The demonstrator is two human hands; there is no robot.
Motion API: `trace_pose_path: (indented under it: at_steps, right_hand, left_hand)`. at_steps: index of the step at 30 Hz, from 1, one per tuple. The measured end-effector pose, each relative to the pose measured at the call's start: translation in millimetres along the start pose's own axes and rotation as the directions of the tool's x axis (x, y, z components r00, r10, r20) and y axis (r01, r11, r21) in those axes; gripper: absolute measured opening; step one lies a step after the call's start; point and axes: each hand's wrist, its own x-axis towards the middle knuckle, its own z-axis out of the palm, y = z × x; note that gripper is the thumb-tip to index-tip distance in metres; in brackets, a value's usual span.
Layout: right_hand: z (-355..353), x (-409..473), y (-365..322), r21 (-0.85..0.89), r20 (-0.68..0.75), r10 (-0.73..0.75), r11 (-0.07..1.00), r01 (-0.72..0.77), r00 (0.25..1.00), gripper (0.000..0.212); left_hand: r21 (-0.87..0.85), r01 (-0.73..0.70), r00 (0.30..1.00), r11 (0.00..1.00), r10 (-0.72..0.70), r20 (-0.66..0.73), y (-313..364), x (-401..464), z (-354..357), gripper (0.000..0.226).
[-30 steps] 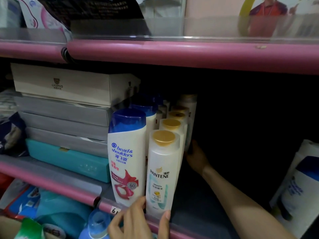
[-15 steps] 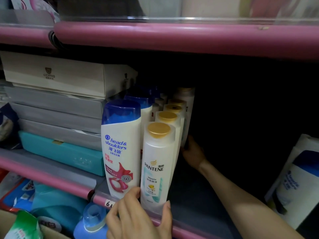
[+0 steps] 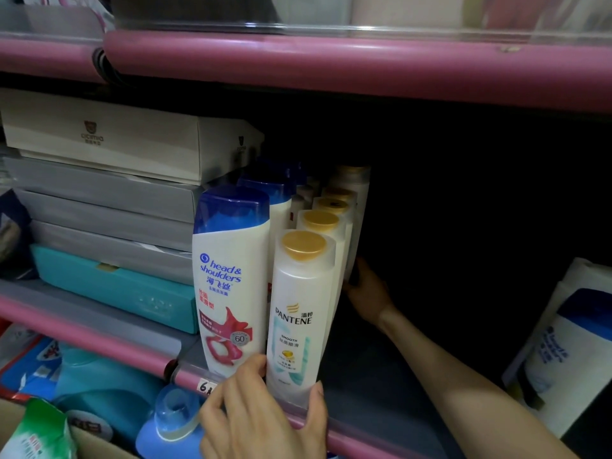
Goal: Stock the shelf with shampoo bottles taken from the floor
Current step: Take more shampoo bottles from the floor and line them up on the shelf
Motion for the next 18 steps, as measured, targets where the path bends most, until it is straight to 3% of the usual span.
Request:
trace_pose_path:
  at_steps: [6,12,18]
  right_hand:
    - [0.6,0.1,-2.3,-0.039,-0.017,0.006,0.999,-0.007,1.000,0.046]
    - [-0.9,-3.9,-8.7,-0.014,-0.005,0.017,1.000,-0.017,1.000,0.052]
    - [-17.7,-34.3,-30.8,-0.085,-0.093,0.164,0.981,-0.172,0.982,0.057]
  left_hand:
    - [-0.020,0.026,0.998,0.999,-0.025,0.049,3.3,0.2,-5.3,0.065]
    - [0.070,-0.080,0.995,0.994,0.083,-0.049,1.3,-2.0,-1.6,0.070]
    - [0.005,-0.067,0.996,0.998,0.067,0.055,-6.2,-12.2,-23.4,0.065]
